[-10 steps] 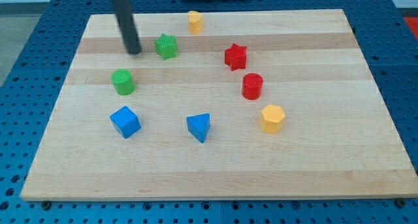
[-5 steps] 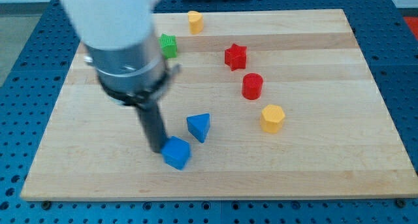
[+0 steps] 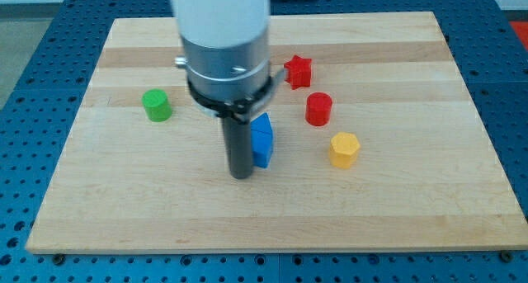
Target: Move the blue blocks below to the red circle in a line
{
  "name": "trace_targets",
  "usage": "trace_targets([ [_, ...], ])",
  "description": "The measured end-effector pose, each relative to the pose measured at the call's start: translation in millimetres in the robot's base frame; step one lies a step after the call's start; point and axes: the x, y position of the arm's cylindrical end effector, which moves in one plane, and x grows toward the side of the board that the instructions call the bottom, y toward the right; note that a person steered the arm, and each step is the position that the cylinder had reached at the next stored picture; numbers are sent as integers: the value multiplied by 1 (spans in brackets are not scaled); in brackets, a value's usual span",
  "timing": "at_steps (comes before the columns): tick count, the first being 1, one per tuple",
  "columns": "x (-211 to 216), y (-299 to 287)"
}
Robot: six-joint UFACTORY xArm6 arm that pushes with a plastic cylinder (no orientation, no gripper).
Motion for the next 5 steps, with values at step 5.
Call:
trace_targets([
  [5,-112,13],
])
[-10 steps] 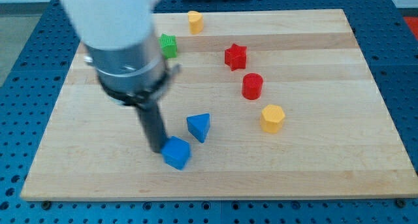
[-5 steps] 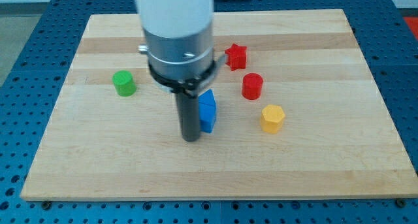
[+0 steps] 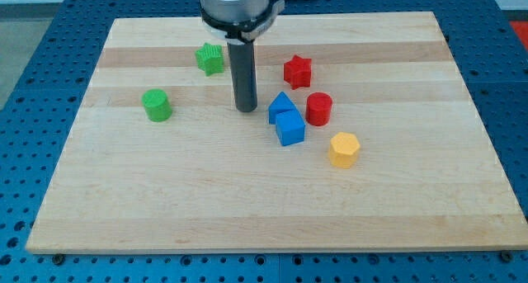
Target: Move the blue blocks below to the red circle in a line
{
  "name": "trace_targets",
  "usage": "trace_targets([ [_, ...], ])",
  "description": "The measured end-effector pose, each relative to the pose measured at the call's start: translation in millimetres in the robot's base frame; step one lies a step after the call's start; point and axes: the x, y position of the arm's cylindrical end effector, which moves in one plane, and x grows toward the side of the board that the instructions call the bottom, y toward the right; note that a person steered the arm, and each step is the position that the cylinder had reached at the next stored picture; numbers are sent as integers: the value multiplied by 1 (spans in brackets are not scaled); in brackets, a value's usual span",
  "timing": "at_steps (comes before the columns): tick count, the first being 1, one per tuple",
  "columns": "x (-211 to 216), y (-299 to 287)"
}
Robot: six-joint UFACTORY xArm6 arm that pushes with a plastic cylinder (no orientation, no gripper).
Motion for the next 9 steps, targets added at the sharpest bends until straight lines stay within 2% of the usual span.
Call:
trace_targets([
  [1,-5,23],
  [2,22,56],
  [3,70,61],
  [4,67,62],
  [5,16,41],
  [6,13,68],
  [7,45,78],
  [8,21,50],
  [9,49,-10],
])
